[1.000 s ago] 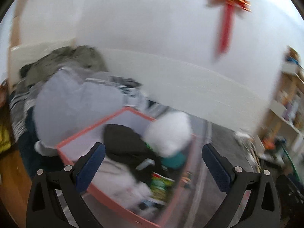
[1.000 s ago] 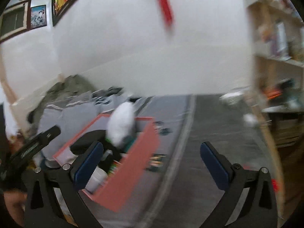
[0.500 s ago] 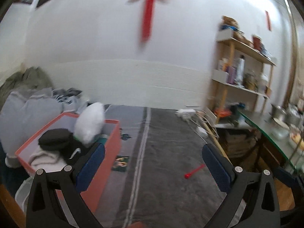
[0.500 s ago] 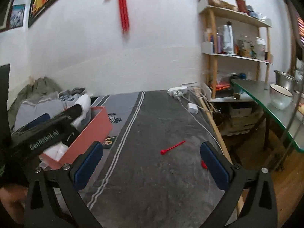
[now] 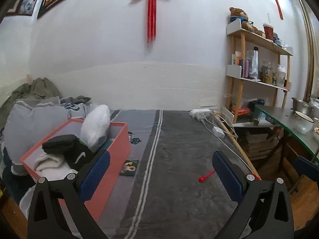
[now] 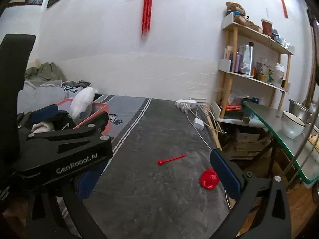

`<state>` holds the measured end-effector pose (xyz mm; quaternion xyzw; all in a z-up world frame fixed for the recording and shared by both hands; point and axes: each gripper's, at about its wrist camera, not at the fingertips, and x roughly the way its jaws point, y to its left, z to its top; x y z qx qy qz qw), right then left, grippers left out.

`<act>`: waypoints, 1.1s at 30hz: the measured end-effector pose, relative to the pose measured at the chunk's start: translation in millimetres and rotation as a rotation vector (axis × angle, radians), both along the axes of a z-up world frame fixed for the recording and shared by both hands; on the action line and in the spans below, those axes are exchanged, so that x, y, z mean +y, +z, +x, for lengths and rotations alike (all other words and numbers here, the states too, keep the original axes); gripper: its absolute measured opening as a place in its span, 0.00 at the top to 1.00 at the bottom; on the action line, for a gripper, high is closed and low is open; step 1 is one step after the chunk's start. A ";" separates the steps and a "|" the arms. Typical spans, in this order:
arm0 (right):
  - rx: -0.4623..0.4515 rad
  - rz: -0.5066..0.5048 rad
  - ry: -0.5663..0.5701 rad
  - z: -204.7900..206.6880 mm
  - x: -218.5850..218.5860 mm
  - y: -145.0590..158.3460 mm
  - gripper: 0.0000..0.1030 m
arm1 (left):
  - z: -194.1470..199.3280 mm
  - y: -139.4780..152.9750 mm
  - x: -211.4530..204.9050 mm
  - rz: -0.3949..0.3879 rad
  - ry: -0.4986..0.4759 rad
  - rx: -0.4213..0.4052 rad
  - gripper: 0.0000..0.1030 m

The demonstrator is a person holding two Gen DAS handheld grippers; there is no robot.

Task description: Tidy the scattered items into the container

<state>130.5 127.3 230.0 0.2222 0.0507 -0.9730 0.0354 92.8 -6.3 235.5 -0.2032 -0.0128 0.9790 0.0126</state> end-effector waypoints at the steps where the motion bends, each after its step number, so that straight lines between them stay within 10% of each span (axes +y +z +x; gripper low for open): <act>1: -0.001 0.004 0.003 0.4 -1.6 -1.6 0.01 | -1.1 -1.2 -0.1 0.004 -0.004 -0.001 0.00; 33: -0.086 -0.038 -0.069 -10.1 35.0 -6.6 0.00 | -13.4 -4.9 19.7 -0.050 -0.019 -0.005 0.00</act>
